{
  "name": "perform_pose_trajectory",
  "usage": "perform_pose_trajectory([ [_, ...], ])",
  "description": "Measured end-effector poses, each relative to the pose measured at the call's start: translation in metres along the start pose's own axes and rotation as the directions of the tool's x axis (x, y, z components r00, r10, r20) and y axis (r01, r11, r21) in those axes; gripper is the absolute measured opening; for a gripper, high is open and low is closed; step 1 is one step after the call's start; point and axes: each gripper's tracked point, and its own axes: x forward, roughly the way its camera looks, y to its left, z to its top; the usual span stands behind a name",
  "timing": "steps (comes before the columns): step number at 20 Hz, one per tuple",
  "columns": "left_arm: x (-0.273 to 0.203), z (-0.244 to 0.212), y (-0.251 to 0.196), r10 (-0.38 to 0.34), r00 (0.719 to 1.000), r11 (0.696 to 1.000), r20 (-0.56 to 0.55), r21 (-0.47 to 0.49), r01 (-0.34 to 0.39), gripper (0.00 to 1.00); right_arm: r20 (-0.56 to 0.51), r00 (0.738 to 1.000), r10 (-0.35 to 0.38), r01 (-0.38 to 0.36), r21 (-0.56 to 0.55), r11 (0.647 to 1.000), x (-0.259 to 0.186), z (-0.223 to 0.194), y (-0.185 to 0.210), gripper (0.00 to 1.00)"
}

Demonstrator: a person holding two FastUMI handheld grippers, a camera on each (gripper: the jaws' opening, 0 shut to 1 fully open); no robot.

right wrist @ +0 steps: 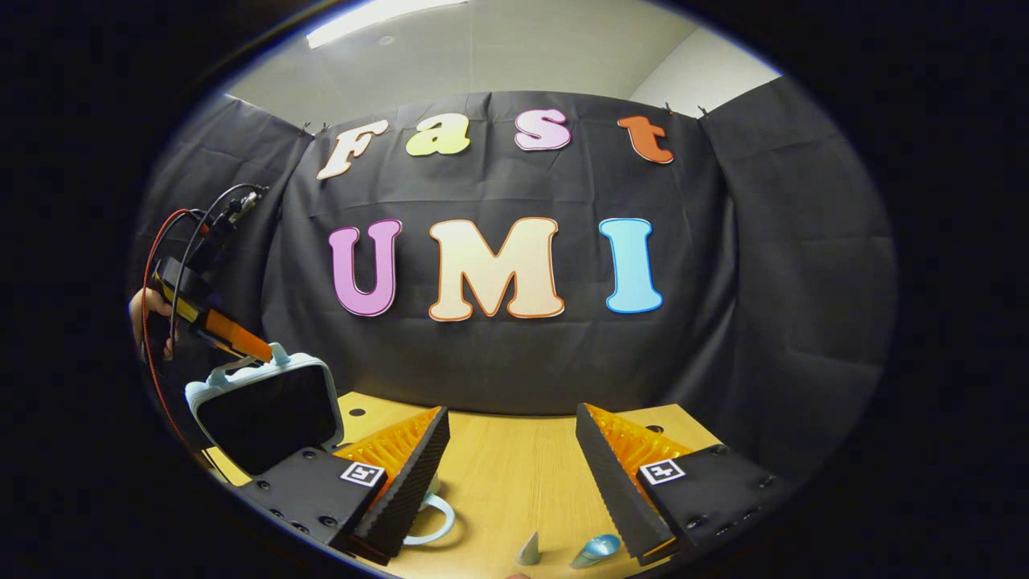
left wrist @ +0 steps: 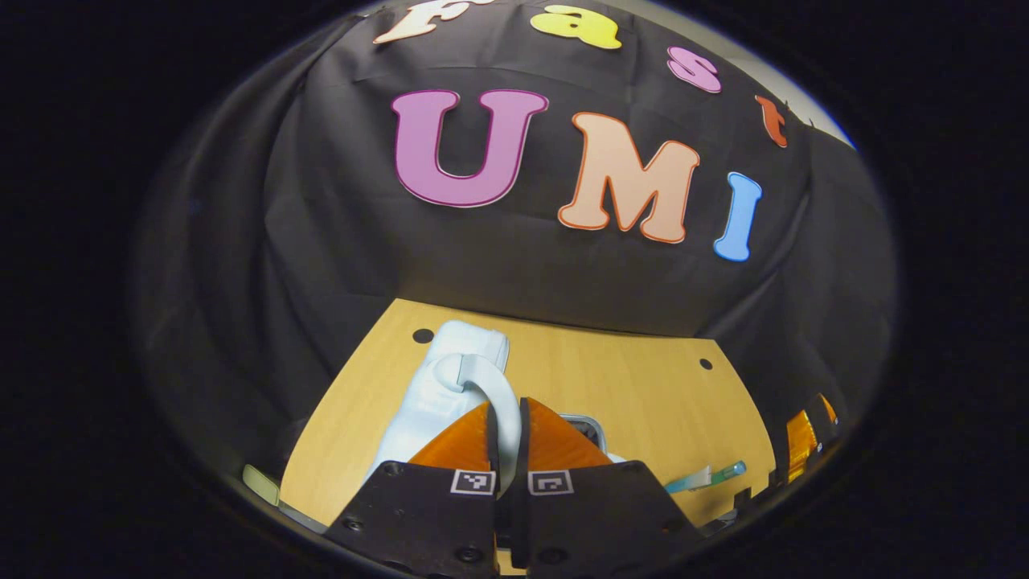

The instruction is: First open the suitcase, pack the skin care products into it, and then close the suitcase.

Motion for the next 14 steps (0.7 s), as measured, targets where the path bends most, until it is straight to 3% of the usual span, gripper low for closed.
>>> perform_pose_trajectory([
  [5,0.006,0.003,0.058,0.078,0.997,0.997,0.011,0.018,-0.078,0.00,-0.003,1.000,-0.006,0.006,-0.006,1.000,0.005,-0.002,0.026,0.99],
  [14,0.018,-0.003,0.140,0.156,0.988,0.988,0.002,0.024,-0.156,0.00,-0.024,1.000,0.005,-0.006,-0.031,1.000,0.014,-0.011,0.065,0.99],
])
